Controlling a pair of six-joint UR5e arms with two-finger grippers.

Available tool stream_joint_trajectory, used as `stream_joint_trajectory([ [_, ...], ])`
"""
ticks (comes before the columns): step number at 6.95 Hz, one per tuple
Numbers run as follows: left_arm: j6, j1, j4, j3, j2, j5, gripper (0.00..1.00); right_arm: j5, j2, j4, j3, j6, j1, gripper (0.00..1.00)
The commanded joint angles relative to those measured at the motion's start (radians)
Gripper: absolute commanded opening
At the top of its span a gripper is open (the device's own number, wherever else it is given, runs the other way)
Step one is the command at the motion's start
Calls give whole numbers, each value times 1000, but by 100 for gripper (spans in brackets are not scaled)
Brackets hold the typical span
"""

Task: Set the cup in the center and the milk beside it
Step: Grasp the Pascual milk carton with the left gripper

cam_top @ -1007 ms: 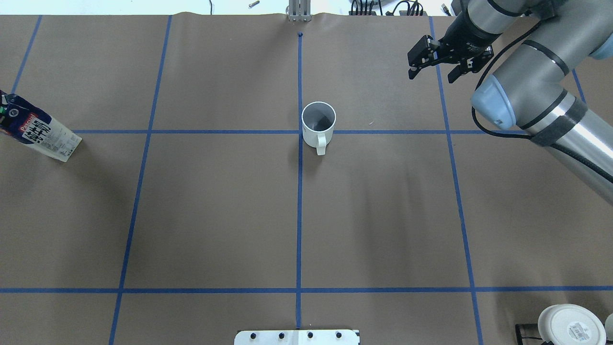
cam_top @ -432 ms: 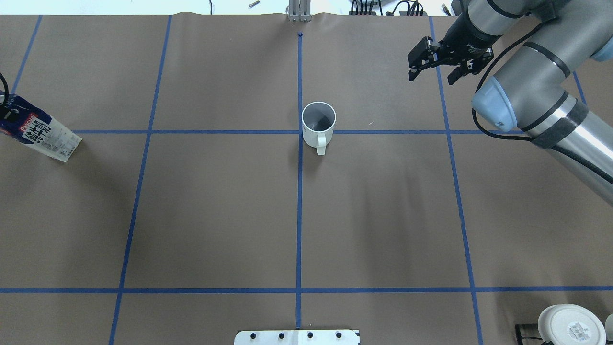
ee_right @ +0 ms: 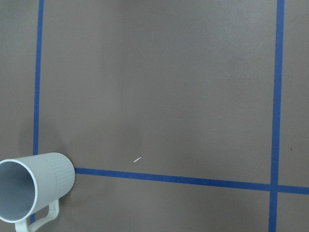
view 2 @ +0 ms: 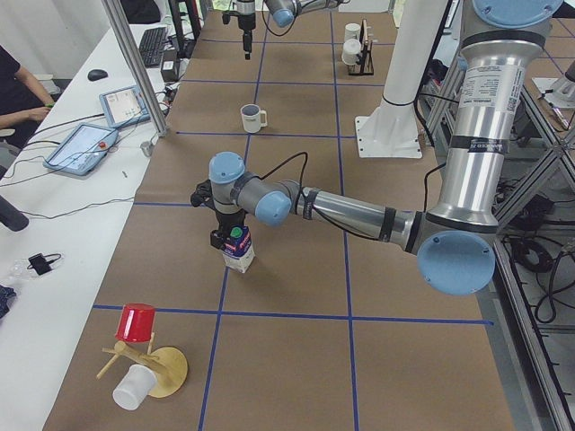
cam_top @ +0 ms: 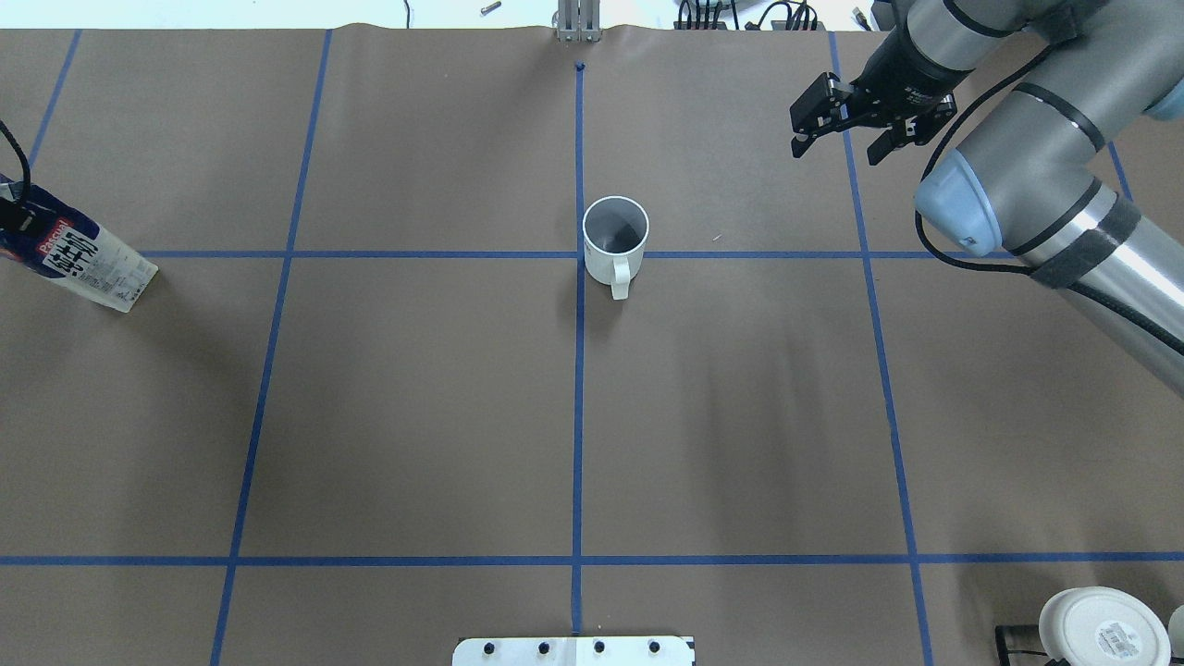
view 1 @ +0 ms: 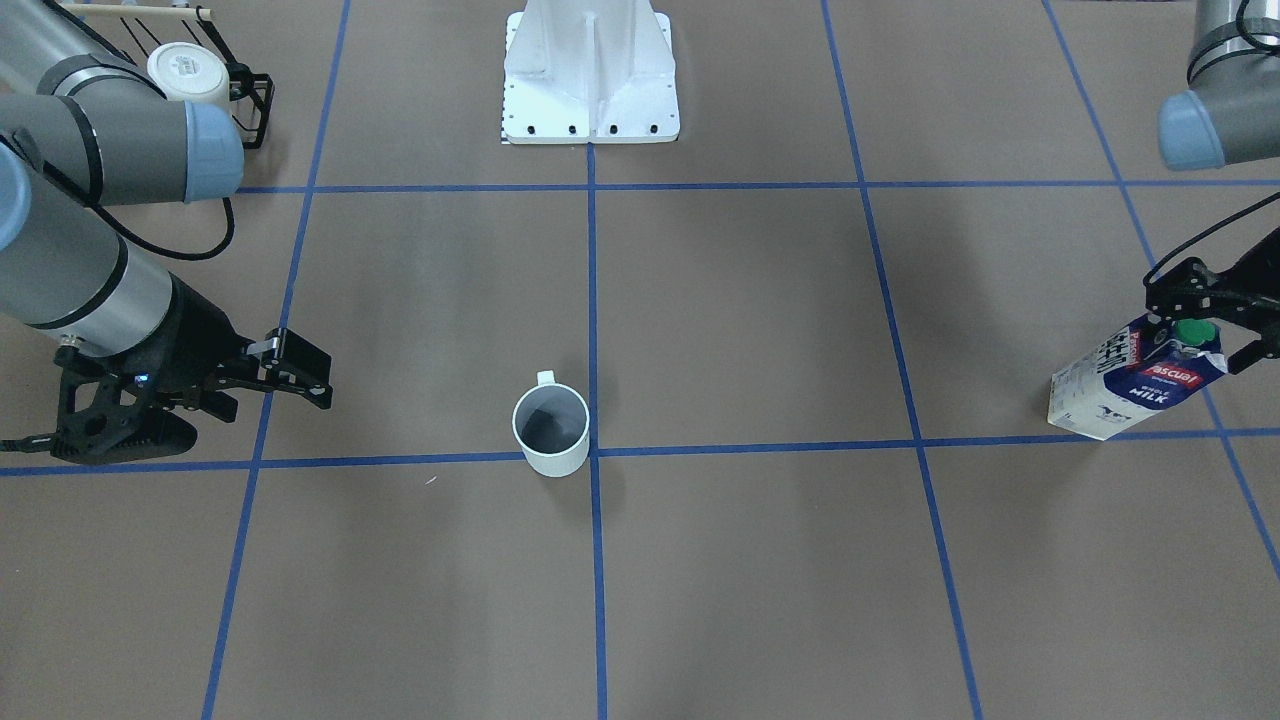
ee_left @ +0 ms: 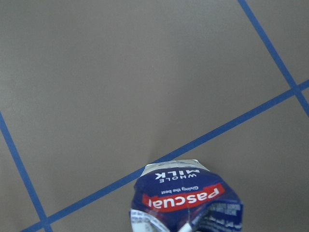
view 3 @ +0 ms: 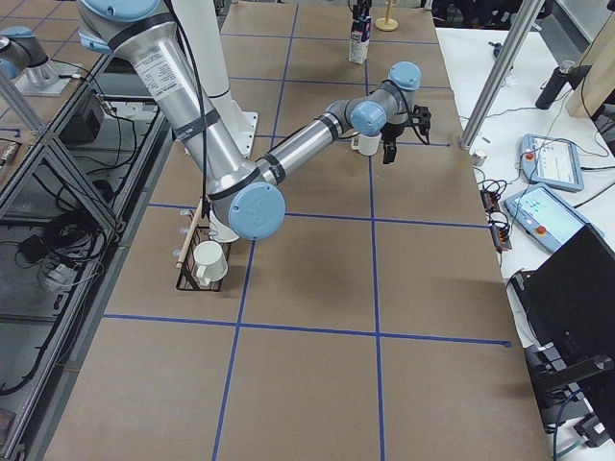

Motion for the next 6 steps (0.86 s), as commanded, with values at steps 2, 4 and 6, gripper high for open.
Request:
stream_joint_trajectory([
  [2,0,25,1,9,0,3,94,1,-1,0,5,0,4,100],
  [4,0,25,3,16,-3,6,36,1,-4,0,11,0,4,100],
  [6,1,17,9,-17,2,0,0,1,-5,0,12,2,7,100],
])
